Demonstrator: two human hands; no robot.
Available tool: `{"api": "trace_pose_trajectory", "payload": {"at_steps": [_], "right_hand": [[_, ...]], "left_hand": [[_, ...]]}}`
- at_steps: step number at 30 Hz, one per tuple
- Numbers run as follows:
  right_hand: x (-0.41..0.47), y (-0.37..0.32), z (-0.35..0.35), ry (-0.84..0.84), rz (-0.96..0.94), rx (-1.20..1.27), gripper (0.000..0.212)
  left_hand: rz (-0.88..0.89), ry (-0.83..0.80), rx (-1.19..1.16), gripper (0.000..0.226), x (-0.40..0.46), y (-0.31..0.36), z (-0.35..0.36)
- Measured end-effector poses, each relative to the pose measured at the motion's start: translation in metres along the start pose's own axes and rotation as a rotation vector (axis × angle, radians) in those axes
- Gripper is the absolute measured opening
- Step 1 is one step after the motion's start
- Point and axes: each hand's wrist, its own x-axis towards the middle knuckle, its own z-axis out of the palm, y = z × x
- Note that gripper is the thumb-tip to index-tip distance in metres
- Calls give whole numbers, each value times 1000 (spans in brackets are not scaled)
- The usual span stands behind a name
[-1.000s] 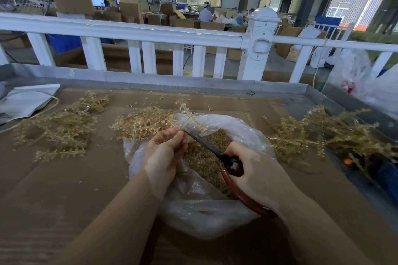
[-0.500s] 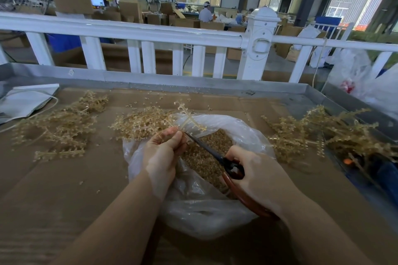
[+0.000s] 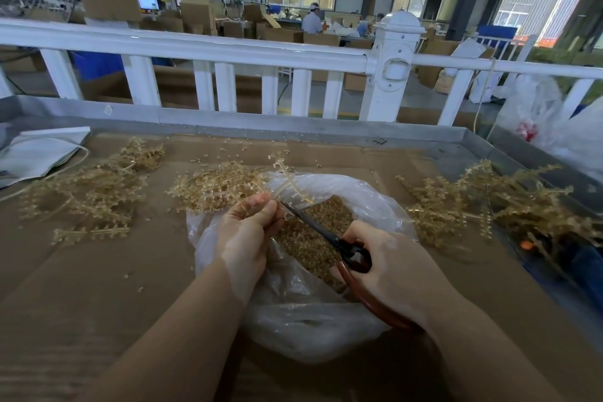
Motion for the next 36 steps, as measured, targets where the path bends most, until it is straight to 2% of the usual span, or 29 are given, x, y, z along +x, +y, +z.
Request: {"api": "trace_pose_trajectory", "payload": {"at_steps": [8,36], "right_hand": [[0,1,-1,-9,-1,-16,25],[1,3,-1,-23,47,112,32]], "left_hand": [[76,2,76,19,-3,-2,1],[87,2,98,18,-4,-3,2]]}}
